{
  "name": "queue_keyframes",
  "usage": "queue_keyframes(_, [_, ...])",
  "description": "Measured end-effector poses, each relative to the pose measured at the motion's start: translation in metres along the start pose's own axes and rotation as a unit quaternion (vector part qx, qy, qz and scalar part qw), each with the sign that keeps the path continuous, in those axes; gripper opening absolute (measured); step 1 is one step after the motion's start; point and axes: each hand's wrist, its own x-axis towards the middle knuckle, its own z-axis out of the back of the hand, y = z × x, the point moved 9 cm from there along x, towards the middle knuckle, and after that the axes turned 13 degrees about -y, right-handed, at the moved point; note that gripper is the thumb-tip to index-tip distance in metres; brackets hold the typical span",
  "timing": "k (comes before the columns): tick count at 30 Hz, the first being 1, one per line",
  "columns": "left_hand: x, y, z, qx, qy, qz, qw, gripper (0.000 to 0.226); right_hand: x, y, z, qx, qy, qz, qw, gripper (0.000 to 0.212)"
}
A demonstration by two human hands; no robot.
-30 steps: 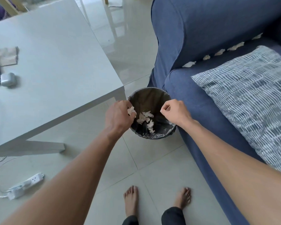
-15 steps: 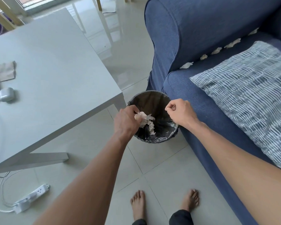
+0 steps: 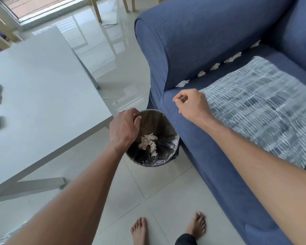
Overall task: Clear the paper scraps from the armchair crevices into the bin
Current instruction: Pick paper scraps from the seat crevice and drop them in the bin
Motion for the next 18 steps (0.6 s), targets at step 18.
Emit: queue_keyframes(18, [0.128,-0.34,-0.088,-0.071,-0.022,-0.181,0.981,0.024,0.176,-0.19,0.246,-0.017,-0.176,-0.081,0.981,0.017])
